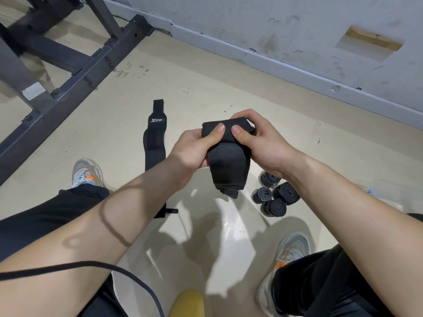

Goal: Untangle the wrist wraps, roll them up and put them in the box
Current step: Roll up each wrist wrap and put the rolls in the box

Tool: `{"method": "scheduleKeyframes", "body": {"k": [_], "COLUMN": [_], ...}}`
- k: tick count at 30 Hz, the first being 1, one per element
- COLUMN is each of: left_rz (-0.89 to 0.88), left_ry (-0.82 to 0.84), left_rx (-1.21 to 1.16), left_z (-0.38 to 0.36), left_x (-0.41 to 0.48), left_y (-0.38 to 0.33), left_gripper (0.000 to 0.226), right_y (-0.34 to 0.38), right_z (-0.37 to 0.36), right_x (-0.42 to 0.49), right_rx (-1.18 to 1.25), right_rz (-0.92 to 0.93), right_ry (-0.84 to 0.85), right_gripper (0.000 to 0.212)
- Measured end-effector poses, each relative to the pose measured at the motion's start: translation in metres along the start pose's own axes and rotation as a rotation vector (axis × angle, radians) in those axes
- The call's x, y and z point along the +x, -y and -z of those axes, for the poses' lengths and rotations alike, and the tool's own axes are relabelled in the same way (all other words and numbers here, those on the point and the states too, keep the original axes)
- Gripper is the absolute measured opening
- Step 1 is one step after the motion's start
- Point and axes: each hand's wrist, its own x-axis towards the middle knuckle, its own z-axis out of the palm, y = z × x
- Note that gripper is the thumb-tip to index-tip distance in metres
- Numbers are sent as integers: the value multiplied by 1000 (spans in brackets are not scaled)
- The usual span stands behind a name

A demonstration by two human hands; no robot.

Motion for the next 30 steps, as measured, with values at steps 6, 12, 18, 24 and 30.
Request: {"method": "scheduleKeyframes", "body": {"k": [6, 12, 18, 24, 30], "left_rz": [-61, -105, -44, -6, -62], "left_ry": [-44, -39, 25, 17, -4], "left_rx": [35, 106, 76, 27, 26], "left_z": [6, 5, 4, 1, 8], "left_x": [1, 1, 3, 1, 3], "left_y": [3, 6, 2, -6, -1], "left_gripper": [23, 17, 27, 49, 35], "right_y": [6, 3, -2, -1, 6], "right_z": [3, -1, 1, -2, -2], "right_x": [-1, -1, -1, -3, -4], "right_rx": [27, -111, -39, -122, -33], "right_rz": [-162, -139, -70, 3, -126], "right_ry": [48, 18, 19, 31, 60], "right_gripper": [12, 23, 9, 7, 11]}}
